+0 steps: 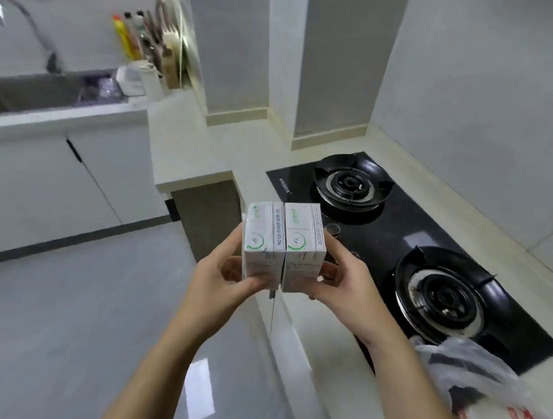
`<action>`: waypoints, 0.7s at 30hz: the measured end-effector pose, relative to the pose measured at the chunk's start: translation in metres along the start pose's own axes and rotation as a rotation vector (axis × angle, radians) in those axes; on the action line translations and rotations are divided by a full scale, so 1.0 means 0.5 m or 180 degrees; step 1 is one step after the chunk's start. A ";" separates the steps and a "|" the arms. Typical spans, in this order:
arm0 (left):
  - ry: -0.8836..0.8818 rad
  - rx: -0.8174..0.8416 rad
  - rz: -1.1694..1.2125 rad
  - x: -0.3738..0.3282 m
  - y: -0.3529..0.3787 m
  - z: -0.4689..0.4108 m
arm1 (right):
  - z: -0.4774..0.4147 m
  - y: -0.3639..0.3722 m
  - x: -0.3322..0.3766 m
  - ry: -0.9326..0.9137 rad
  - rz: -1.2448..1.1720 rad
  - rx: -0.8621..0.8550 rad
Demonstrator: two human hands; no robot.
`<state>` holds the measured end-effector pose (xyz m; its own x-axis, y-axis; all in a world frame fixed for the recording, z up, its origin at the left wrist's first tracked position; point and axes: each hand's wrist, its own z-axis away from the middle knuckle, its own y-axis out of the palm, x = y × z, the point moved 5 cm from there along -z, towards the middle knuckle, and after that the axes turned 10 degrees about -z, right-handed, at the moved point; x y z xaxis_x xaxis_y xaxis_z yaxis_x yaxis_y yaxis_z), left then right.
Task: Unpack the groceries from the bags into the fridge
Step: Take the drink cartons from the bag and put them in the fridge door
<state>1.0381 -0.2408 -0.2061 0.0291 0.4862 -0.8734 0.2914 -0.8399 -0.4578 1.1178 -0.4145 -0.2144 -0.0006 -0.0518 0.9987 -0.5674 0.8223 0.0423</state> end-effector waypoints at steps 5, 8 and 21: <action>-0.0309 -0.0587 0.0005 0.003 -0.080 0.071 | -0.022 0.091 0.025 -0.0147 -0.0059 0.0558; -0.0450 -0.0900 -0.0016 0.001 -0.128 0.126 | -0.019 0.151 0.034 -0.0131 -0.0077 0.0823; -0.0957 -0.2455 -0.0118 0.012 -0.392 0.494 | 0.065 0.590 0.071 -0.0303 -0.0027 0.2485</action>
<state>0.7451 -0.1326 -0.1627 -0.2186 0.3331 -0.9172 0.8643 -0.3702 -0.3405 0.9237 -0.1922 -0.1675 -0.0442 -0.1338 0.9900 -0.9821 0.1874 -0.0185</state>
